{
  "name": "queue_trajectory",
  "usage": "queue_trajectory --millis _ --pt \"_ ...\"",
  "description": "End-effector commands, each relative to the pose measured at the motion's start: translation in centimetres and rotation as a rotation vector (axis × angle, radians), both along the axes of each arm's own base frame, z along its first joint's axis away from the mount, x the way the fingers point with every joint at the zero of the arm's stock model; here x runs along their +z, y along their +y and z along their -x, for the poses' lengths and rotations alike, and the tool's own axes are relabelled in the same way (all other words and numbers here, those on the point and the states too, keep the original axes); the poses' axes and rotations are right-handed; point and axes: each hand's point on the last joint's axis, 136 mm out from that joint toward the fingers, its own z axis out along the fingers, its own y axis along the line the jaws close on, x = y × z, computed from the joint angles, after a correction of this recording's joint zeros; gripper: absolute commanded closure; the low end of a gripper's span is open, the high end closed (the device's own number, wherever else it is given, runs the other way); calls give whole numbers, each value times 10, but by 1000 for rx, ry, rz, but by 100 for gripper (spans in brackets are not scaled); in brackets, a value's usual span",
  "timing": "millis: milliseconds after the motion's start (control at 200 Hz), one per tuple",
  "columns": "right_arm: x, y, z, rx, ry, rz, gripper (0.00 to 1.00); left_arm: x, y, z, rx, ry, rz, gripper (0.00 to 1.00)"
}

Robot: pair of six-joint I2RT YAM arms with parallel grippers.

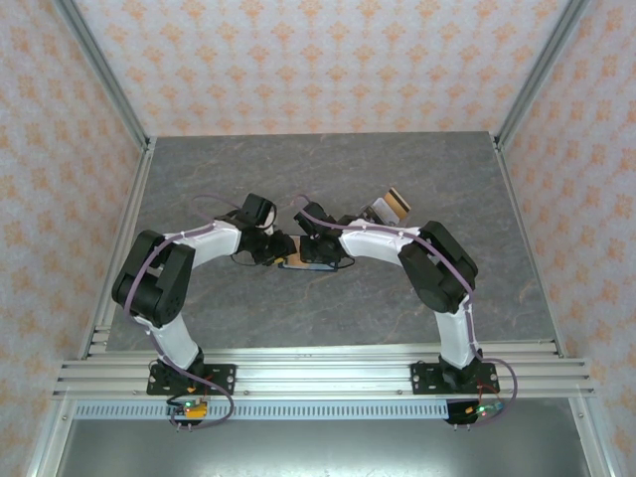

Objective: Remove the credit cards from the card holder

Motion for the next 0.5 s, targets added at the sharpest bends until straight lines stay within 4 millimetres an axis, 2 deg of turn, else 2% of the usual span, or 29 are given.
queue_trajectory --millis 0,150,495 --pt "-32 -29 25 -17 111 105 73 2 -7 -1 -54 -6 8 64" --pt "-31 -27 25 -17 119 74 73 -2 -8 3 -83 13 5 63" --pt "-27 -24 24 -40 145 -1 73 11 -26 -2 -123 -23 113 66"
